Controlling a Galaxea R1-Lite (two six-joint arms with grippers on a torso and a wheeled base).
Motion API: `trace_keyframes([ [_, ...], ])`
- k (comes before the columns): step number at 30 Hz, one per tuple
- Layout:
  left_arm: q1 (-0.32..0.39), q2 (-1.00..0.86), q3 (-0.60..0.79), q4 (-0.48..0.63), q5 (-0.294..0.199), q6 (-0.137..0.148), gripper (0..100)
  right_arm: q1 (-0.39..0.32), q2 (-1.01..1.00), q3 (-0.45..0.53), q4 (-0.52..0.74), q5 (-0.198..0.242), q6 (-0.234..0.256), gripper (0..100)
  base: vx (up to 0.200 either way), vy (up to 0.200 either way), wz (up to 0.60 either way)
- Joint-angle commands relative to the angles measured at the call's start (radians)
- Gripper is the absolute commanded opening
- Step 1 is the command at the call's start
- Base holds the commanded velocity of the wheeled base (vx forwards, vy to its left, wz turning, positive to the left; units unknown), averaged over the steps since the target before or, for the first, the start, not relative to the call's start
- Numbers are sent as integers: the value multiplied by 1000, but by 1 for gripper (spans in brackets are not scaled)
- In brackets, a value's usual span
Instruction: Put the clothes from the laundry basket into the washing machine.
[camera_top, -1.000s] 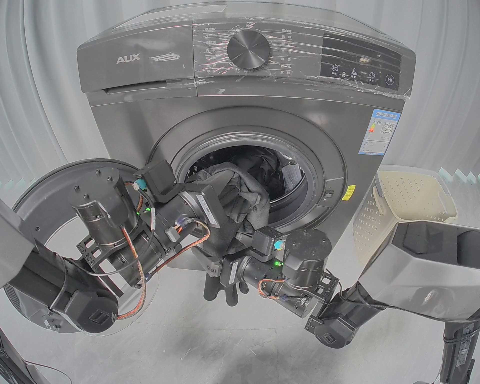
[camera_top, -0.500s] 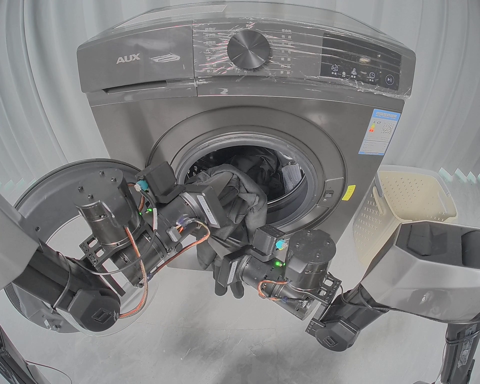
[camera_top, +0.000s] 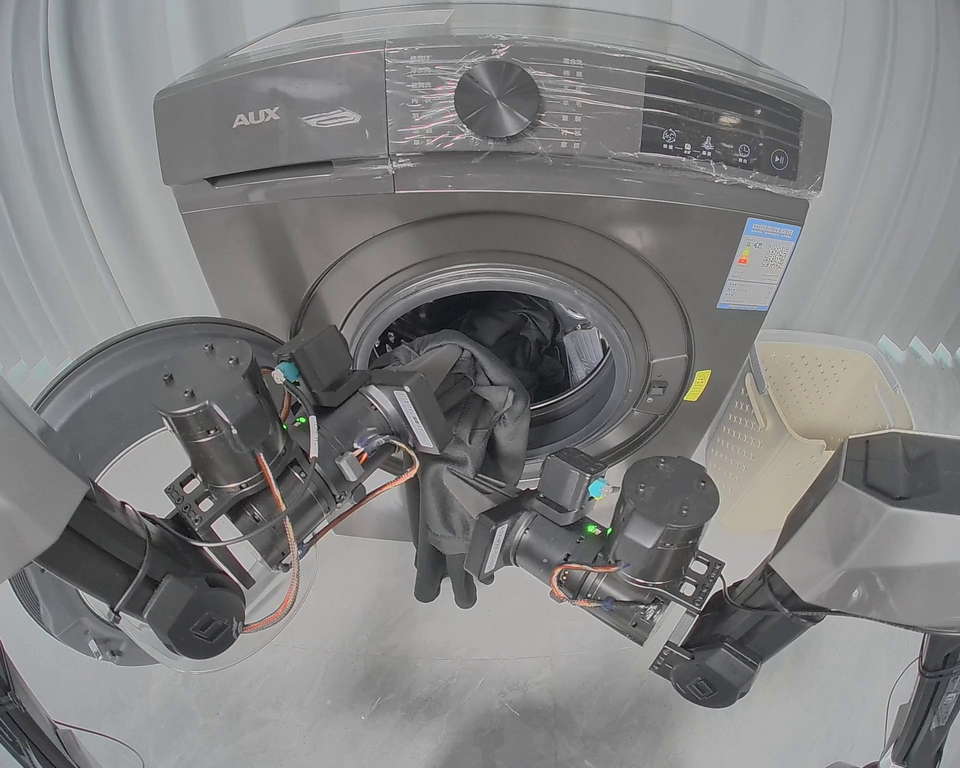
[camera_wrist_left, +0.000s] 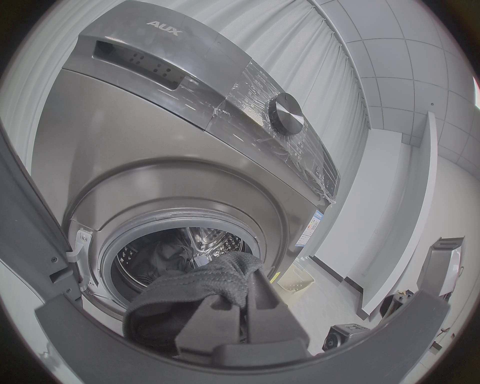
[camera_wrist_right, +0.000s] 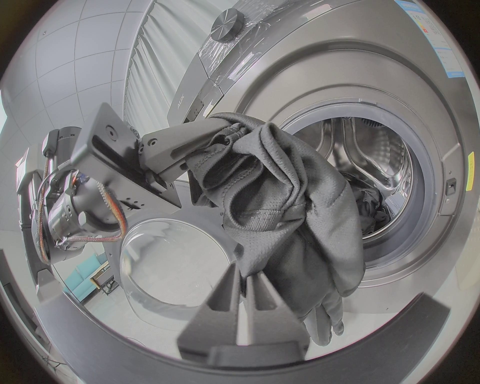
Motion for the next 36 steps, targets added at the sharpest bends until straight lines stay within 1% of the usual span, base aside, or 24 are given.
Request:
trace_keyframes([
  [1,-1,2,-10,0,5,0,0,2,-20,34,-1,0,-2,100,0,0,0],
  [6,-4,-6,-17,0,16,0,0,-1,-11,28,-14,0,-2,100,0,0,0],
  [12,-9,-20,-10,0,16,0,0,-18,20,-46,-15,0,-9,100,0,0,0],
  [18,-11,-18,-8,0,17,-2,0,-18,42,-69,-18,0,-13,100,0,0,0],
  [20,-11,-18,-8,0,16,-2,0,-18,51,-81,-26,-17,-21,100,0,0,0],
  [21,-11,-18,-8,0,16,-2,0,-18,51,-84,-27,-26,-22,0,0,0,0],
  [23,-9,-17,-10,0,17,-2,0,-16,55,-87,-32,-35,-24,0,0,0,0],
  [32,-1,-6,-5,0,17,-2,0,-12,46,-84,-34,-40,-22,0,0,0,0],
  [36,9,0,-2,0,17,0,0,7,8,-43,-37,-41,-24,0,0,0,0],
])
